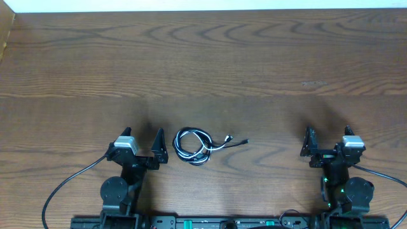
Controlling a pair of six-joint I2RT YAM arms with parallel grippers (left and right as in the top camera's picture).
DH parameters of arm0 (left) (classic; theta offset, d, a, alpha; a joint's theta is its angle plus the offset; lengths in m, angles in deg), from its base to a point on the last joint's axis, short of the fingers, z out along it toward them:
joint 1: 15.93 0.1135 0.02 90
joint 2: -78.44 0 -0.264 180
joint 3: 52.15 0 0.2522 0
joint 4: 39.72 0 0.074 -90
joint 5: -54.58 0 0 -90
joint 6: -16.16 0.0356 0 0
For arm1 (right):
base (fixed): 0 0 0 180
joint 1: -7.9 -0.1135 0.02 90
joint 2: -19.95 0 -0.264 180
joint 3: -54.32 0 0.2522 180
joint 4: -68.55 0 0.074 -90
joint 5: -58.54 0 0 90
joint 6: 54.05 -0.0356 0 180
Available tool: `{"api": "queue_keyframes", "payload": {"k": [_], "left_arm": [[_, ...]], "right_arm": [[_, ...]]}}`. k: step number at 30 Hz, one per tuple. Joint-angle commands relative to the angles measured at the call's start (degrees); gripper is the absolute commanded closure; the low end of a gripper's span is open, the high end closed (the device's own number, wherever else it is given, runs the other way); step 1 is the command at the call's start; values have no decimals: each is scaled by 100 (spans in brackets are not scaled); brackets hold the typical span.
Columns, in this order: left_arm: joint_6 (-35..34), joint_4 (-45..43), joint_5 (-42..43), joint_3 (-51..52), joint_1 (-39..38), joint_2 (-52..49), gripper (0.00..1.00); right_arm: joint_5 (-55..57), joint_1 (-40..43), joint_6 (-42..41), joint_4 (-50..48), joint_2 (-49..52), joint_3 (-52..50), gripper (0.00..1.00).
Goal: Untangle cables
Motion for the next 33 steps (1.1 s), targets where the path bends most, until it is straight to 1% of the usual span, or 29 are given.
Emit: {"api": "queue_keyframes", "payload": {"k": [1,4,6,10,13,19,24,25,26,27,30,33], "left_arm": [[11,-24,-68,-55,-28,13,2],[9,13,-7,-404,-28,11,3],[9,256,-11,-833,-28,-20,2],[15,1137,-11,-1980,-28,-310,2],[59,1897,-13,-2914,-28,-772,2],[160,3545,-9,-4955,-28,-2277,2],[341,5071,-9,-6765,-28,-3814,2],[343,5628,-9,-7390,-28,-4360,2],[343,5880,-9,-7661,-28,-4603,2],[341,6428,-9,-8231,-28,-5149,2],[339,7044,-9,-8767,-28,-5801,2],[317,7383,-7,-8878,-28,-6266,2]], "right_arm": [[-57,31,55,20,39,-4,1],[-57,31,55,20,39,-4,1],[-57,31,55,20,39,-4,1],[-57,31,52,20,39,-4,1],[-57,31,52,20,39,-4,1],[-57,31,55,20,39,-4,1],[-57,31,55,20,39,-4,1],[-59,31,52,20,39,-4,1],[-57,31,55,20,39,-4,1],[-57,31,55,20,39,-4,1],[-59,31,55,20,39,-4,1],[-57,31,55,20,39,-4,1]]}}
